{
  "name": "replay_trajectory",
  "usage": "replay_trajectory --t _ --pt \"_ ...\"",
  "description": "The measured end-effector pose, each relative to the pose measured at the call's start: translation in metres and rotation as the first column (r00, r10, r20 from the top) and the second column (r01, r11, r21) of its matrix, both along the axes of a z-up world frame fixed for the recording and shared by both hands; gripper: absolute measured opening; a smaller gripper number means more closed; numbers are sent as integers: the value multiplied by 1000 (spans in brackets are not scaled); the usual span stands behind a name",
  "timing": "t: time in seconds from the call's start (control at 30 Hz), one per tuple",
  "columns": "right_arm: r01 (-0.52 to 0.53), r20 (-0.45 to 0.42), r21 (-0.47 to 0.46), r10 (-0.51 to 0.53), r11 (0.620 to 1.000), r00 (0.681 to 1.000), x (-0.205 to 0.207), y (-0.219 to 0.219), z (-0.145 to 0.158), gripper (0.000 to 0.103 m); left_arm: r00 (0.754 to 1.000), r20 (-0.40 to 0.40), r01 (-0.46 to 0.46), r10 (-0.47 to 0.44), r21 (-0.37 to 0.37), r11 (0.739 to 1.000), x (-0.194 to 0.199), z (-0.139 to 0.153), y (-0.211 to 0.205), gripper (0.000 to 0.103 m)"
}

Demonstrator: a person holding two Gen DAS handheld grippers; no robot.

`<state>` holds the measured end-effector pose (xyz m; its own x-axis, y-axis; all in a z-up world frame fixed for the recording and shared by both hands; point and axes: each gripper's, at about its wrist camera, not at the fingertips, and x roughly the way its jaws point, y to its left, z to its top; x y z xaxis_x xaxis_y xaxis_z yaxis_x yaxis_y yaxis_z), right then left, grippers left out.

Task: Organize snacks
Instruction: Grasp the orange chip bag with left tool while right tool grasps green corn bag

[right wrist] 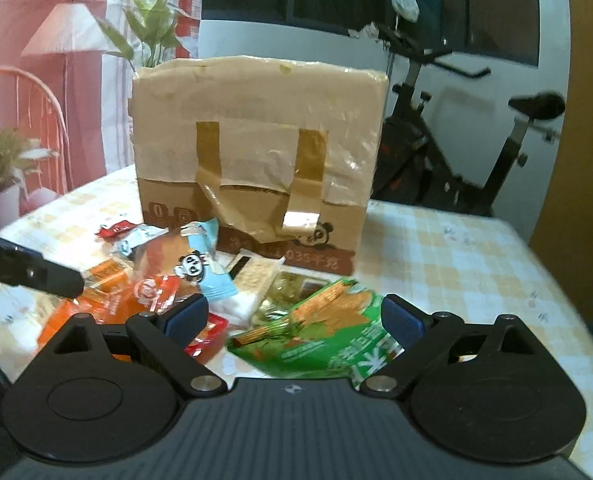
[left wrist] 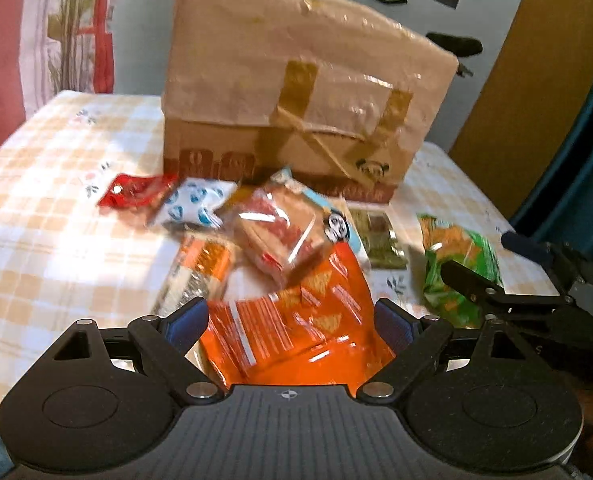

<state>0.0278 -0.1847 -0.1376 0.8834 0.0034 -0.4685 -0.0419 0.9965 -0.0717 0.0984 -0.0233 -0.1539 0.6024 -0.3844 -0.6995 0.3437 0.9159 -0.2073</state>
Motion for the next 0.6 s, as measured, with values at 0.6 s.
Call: replay_trajectory --t 0.6 --pt "41 -38 -56 -43 998 998 9 -4 -25 98 998 -42 50 -48 58 997 9 -22 -24 99"
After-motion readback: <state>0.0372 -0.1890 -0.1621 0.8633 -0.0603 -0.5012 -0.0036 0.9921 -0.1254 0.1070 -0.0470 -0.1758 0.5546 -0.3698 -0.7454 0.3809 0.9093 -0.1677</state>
